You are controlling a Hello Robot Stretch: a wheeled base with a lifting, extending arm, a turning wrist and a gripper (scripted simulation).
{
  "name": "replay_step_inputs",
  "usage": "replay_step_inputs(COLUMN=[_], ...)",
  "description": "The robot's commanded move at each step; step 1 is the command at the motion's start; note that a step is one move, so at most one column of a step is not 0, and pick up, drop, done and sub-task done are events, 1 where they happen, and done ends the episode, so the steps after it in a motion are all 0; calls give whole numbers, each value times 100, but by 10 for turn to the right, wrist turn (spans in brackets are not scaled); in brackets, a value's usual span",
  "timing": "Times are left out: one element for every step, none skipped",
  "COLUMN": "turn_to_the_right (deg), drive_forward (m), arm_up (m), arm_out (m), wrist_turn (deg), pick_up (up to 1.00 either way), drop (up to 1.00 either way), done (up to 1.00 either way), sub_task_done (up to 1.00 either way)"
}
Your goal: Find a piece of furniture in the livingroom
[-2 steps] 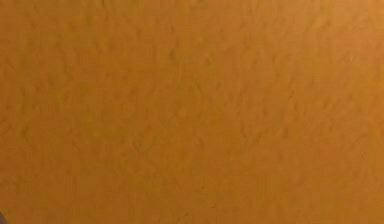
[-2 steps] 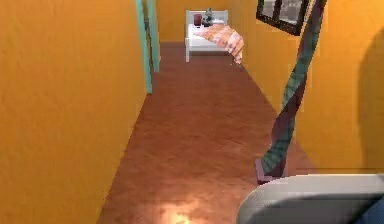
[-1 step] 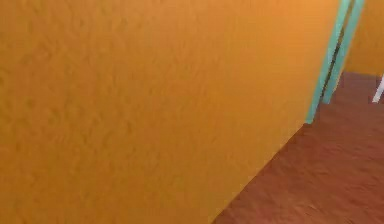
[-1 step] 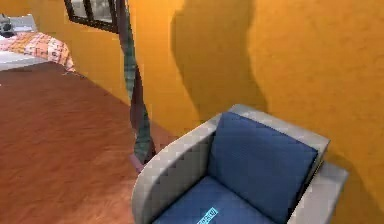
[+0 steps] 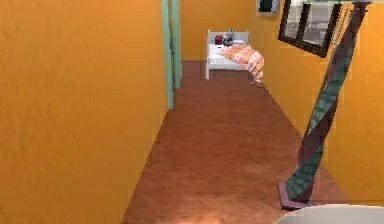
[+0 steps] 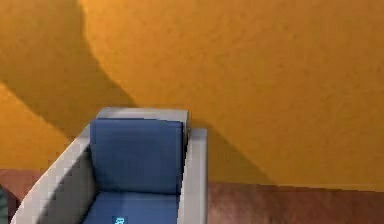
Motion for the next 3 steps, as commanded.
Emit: replay_step_inputs(turn_to_the_right=[0, 0, 0], drive_forward=[100, 100, 100], arm_up=[0, 0, 0], arm_out=[0, 0, 0], wrist_turn=[0, 0, 0], pick_up=[0, 0, 0], drop=[0, 0, 0], done=[0, 0, 0], sub_task_done=[0, 0, 0])
